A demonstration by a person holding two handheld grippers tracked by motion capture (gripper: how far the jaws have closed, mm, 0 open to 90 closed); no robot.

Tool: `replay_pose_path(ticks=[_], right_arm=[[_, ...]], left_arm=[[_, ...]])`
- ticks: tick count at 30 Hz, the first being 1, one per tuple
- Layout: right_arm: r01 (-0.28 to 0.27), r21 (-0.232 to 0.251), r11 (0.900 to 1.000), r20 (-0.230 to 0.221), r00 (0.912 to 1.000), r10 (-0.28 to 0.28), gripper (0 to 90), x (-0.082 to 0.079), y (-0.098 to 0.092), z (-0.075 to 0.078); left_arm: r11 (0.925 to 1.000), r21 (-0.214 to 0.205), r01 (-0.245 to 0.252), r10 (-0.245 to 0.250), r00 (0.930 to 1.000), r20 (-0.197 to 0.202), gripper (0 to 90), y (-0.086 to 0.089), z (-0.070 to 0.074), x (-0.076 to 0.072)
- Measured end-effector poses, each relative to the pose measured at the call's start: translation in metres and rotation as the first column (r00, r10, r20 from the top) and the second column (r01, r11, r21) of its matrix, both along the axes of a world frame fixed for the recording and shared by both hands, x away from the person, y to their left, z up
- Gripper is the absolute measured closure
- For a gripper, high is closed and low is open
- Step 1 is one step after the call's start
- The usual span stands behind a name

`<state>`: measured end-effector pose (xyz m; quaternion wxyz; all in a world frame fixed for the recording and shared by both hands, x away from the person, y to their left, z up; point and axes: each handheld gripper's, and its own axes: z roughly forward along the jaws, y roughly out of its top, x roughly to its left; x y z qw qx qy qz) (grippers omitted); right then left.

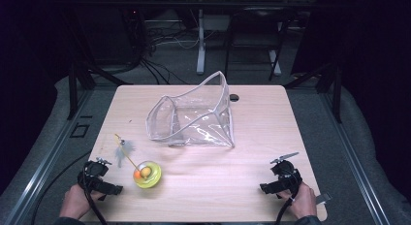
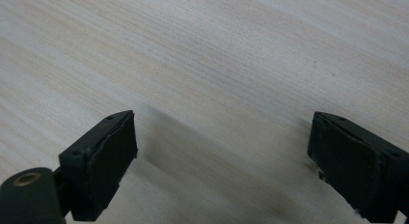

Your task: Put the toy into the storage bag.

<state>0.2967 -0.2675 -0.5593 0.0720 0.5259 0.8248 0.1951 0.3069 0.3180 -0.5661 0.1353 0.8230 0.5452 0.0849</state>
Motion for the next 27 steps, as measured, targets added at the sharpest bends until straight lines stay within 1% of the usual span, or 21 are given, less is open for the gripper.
replay_pose_path(ticks=[2,6,8,11,12,14,17,18,19,21,23,26,27], right_arm=[[-0.002,-0.001,1.0000,0.007,1.0000,0.002,9.0,0.001,0.001,-0.001],[-0.003,-0.004,1.0000,0.000,1.0000,0.003,8.7,0.002,0.002,0.000],[-0.008,-0.005,1.0000,0.000,1.0000,0.008,8.7,0.003,0.003,0.000],[-0.002,-0.006,1.0000,0.001,1.0000,0.002,8.7,0.003,0.003,0.000],[-0.001,-0.006,1.0000,0.001,1.0000,0.001,8.6,0.003,0.004,0.000],[-0.001,-0.007,1.0000,0.002,1.0000,0.001,8.6,0.003,0.004,0.000],[-0.015,-0.014,0.9998,0.006,0.9999,0.015,8.6,0.002,0.006,0.002],[-0.017,-0.013,0.9998,0.010,0.9998,0.017,8.6,0.002,0.006,0.002],[-0.017,-0.014,0.9997,0.010,0.9998,0.018,8.6,0.002,0.006,0.002],[-0.019,-0.007,0.9998,0.011,0.9998,0.019,8.6,0.002,0.006,0.002],[-0.025,-0.008,0.9997,0.012,0.9996,0.025,8.6,0.000,0.006,0.002],[-0.022,-0.013,0.9997,0.011,0.9997,0.022,8.6,-0.002,0.003,0.003],[-0.011,-0.005,0.9999,0.025,0.9996,0.011,8.6,-0.002,0.003,0.004]], left_arm=[[1.0000,-0.003,0.007,-0.007,1.0000,0.004,0.0,0.000,0.000,0.000],[0.9998,0.001,0.021,-0.021,0.9998,0.001,0.0,0.000,0.000,0.001],[0.9991,0.004,0.042,-0.042,0.9991,-0.004,0.0,0.000,0.000,0.004],[0.9993,0.004,0.038,-0.038,0.9993,-0.009,0.0,-0.001,0.000,0.006],[0.9995,0.012,0.028,-0.027,0.9995,-0.016,0.1,-0.003,0.001,0.007],[0.9996,0.015,0.023,-0.023,0.9997,-0.013,0.1,-0.004,0.001,0.007],[0.9984,0.056,0.009,-0.010,0.9999,0.014,0.4,-0.008,0.004,0.007],[0.9984,0.056,0.009,-0.010,0.9999,0.014,1.4,-0.008,0.004,0.007],[0.9984,0.056,0.002,-0.004,0.9996,0.029,1.4,-0.008,0.007,0.005],[0.9988,0.047,-0.013,0.011,0.9992,0.037,0.9,-0.008,0.012,0.002],[0.9991,0.040,-0.012,0.010,0.9991,0.042,0.7,-0.008,0.018,0.001],[1.0000,0.001,-0.003,0.003,0.9987,0.051,0.6,-0.008,0.026,-0.002],[0.9997,-0.022,-0.007,0.009,0.9987,0.051,0.6,-0.008,0.029,-0.004]])
